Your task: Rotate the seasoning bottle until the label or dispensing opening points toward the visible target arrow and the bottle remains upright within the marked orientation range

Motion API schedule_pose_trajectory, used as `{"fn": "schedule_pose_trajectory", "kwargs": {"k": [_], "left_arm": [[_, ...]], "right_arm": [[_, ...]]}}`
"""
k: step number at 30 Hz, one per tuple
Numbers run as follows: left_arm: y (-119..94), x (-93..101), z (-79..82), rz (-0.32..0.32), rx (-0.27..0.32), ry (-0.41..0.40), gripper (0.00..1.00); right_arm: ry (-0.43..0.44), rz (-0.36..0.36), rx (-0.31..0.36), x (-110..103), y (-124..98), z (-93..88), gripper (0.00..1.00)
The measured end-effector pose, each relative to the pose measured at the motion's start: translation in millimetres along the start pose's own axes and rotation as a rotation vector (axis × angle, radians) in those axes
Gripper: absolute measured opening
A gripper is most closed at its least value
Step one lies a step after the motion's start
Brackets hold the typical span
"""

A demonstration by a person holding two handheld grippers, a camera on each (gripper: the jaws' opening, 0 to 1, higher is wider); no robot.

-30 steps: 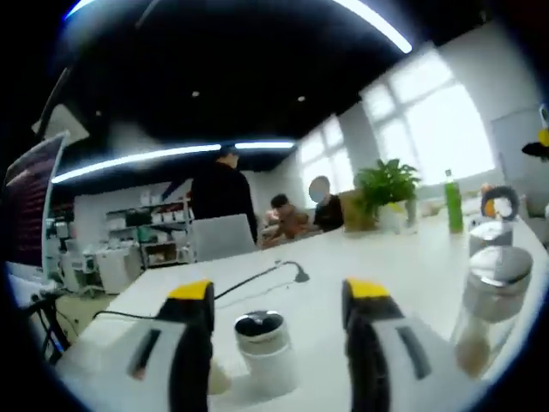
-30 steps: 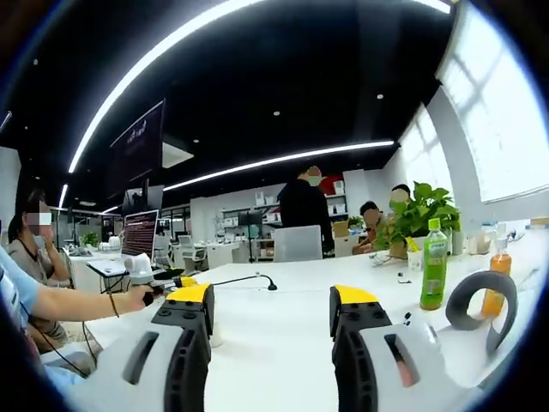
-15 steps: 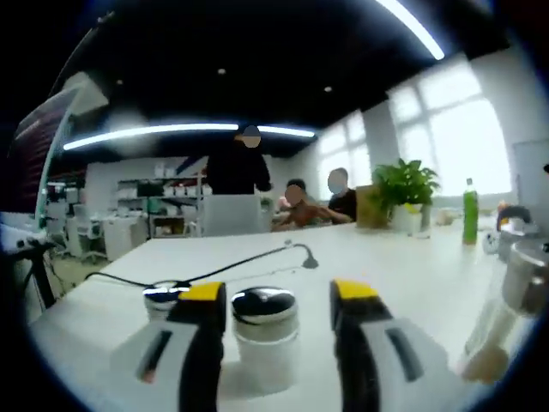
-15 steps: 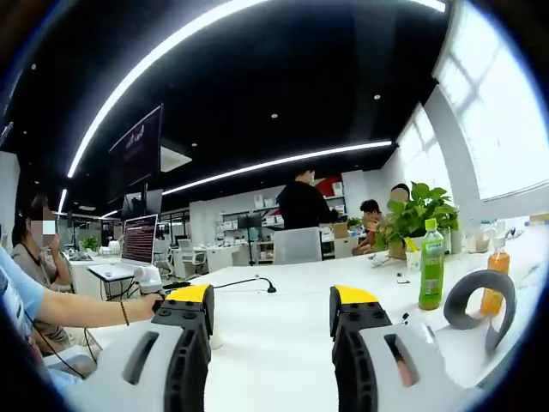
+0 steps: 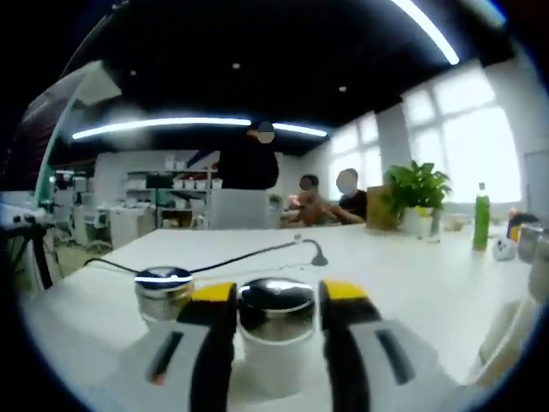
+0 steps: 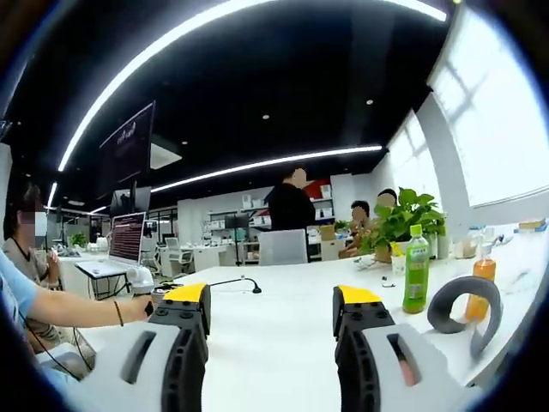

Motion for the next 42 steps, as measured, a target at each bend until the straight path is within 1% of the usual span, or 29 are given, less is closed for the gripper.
{"fn": "schedule_pose_trajectory", "kwargs": {"k": [1, 3, 6, 12, 13, 19, 20, 21, 23, 25, 26, 28, 30, 33, 35, 38, 41, 42], "left_arm": [[0, 0.4, 1.1, -0.007, 0.008, 0.013, 0.36], [-2, 0.7, 1.6, 0.007, 0.006, 0.036, 0.36], [-2, -0.2, 1.2, 0.012, 0.003, 0.025, 0.36], [-4, 0.1, 0.6, 0.010, -0.003, 0.023, 0.35], [-4, 1.1, 0.7, 0.000, -0.002, 0.031, 0.35], [-11, -0.8, 3.0, -0.003, -0.005, 0.027, 0.35], [-16, 0.0, 5.3, -0.004, -0.003, 0.022, 0.35], [-19, 3.7, 12.1, -0.031, 0.025, 0.055, 0.35], [-25, 11.4, 20.8, -0.082, 0.035, 0.098, 0.35], [-38, 18.4, 28.6, -0.104, 0.028, 0.086, 0.35], [-40, 19.2, 32.9, -0.111, 0.027, 0.076, 0.35], [-51, 19.7, 40.2, -0.107, 0.028, 0.043, 0.35], [-57, 19.9, 42.9, -0.108, 0.028, 0.040, 0.35], [-69, 23.4, 43.4, -0.111, 0.008, 0.053, 0.35], [-79, 26.1, 45.1, -0.117, 0.017, 0.021, 0.35], [-93, 29.3, 46.1, -0.121, 0.027, 0.001, 0.35], [-107, 33.7, 45.4, -0.135, 0.040, -0.054, 0.35], [-114, 35.7, 44.2, -0.140, 0.041, -0.059, 0.35]], "right_arm": [[0.000, -0.002, 0.001, 2, -1, 0.5, 0.58], [0.003, -0.012, 0.001, 5, -2, 0.2, 0.58], [0.009, -0.020, 0.002, 7, -3, -0.4, 0.58], [0.014, -0.007, 0.005, 1, -4, -1.6, 0.58], [0.013, -0.007, 0.005, 0, -5, -1.7, 0.58], [0.014, -0.005, 0.002, -3, -3, -3.6, 0.57], [0.015, -0.003, -0.003, -3, -2, -4.9, 0.57], [0.017, -0.001, -0.006, -4, -2, -5.8, 0.57], [0.020, 0.001, -0.011, -3, -1, -7.0, 0.57], [0.022, 0.003, -0.015, -1, 0, -7.3, 0.57], [0.024, 0.004, -0.017, -2, 0, -7.8, 0.57], [0.024, 0.005, -0.020, -3, -1, -8.9, 0.57], [0.036, -0.002, -0.020, -3, -1, -9.6, 0.57], [0.041, 0.009, -0.026, -7, -1, -11.6, 0.56], [0.033, 0.015, -0.026, -12, -3, -10.7, 0.56], [0.021, 0.013, -0.018, -12, -4, -7.4, 0.56], [0.016, 0.014, -0.024, -12, -3, -8.3, 0.56], [0.017, 0.017, -0.027, -13, -2, -9.2, 0.56]]}}
Point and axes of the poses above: the point that each gripper's makers call its tool centre point, and the gripper's own axes: y roughly forward along the fingers, x roughly to its right, z roughly out of its top, the point moved 3 cm from there along -y, roughly backward along the fingers, and after that the axes turned 4 degrees about -y, right-handed, at the moved point
